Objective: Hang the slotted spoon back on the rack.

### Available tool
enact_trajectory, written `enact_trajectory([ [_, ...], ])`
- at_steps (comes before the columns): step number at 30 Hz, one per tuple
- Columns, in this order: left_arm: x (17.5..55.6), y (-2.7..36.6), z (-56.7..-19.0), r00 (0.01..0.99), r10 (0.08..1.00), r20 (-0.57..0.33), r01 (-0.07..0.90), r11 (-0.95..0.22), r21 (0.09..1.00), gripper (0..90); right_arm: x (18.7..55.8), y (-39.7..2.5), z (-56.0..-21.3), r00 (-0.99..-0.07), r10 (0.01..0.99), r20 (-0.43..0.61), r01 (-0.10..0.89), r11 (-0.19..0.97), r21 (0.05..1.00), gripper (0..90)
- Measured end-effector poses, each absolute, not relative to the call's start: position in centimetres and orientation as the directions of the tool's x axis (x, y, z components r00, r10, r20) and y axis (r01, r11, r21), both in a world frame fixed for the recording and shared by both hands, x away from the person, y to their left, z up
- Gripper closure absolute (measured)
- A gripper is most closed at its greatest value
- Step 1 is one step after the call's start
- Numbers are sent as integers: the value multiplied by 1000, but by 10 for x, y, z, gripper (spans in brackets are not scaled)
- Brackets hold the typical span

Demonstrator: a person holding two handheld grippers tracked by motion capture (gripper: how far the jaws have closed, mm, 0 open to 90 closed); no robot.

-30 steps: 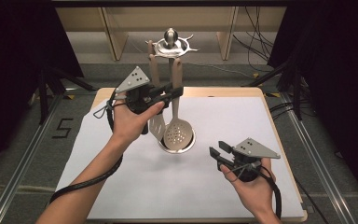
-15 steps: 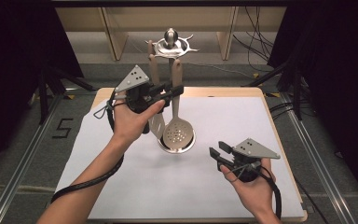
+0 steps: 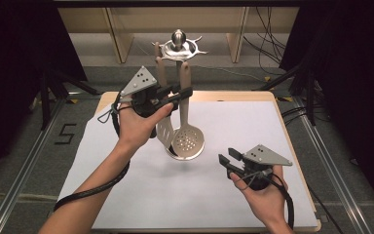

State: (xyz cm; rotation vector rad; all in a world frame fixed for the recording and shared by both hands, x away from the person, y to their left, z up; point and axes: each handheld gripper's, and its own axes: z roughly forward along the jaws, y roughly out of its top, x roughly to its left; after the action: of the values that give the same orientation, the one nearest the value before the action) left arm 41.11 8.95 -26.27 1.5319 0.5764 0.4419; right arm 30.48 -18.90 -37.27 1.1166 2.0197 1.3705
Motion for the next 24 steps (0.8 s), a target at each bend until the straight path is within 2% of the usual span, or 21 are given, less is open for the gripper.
enact_trajectory([
  [18,407,90,-254,794,606,-38,49,-1,999,720,304,-189,-372,-561,825,74,387,182,904,596],
  [19,410,92,-253,796,605,-1,20,-25,999,722,305,-188,-374,-569,818,83,381,173,908,596],
  [20,408,90,-254,798,601,-43,53,0,999,723,305,-188,-374,-567,819,81,381,175,908,596],
  [24,409,90,-253,801,598,-44,56,-1,998,726,305,-189,-374,-558,827,65,375,182,909,596],
])
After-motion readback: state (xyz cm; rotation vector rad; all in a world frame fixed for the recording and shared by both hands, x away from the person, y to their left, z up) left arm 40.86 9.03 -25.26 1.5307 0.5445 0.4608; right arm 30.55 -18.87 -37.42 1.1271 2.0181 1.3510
